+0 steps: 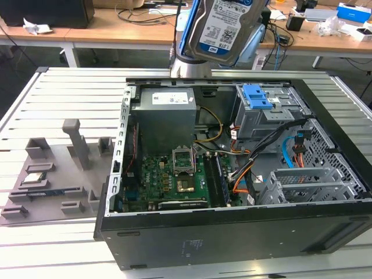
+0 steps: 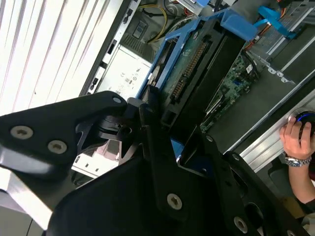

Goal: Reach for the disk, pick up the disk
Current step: 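Pick up the disk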

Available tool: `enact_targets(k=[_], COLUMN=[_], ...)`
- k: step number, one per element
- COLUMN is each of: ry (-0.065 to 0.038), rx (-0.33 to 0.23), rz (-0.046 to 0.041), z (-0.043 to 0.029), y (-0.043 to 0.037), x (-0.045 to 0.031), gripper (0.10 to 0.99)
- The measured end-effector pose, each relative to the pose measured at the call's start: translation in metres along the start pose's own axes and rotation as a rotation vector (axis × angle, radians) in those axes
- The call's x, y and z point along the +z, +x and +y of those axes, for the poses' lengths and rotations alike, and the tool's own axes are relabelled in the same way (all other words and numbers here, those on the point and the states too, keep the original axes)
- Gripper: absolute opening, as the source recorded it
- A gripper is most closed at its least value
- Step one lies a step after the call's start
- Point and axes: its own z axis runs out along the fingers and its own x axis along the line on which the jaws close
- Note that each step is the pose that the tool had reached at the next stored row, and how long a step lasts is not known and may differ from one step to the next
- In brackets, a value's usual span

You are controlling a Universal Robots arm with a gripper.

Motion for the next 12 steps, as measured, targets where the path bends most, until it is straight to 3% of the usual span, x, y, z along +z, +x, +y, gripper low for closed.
enact_targets(k=[6, 12], ry=[0.000, 0.000], rx=[0.000, 0.000], rz=[0.0000, 0.0001], z=[-0.0291, -0.0485], y=[0.0015, 0.0025], x=[-0.0012, -0.0020], gripper=[0.369, 0.369])
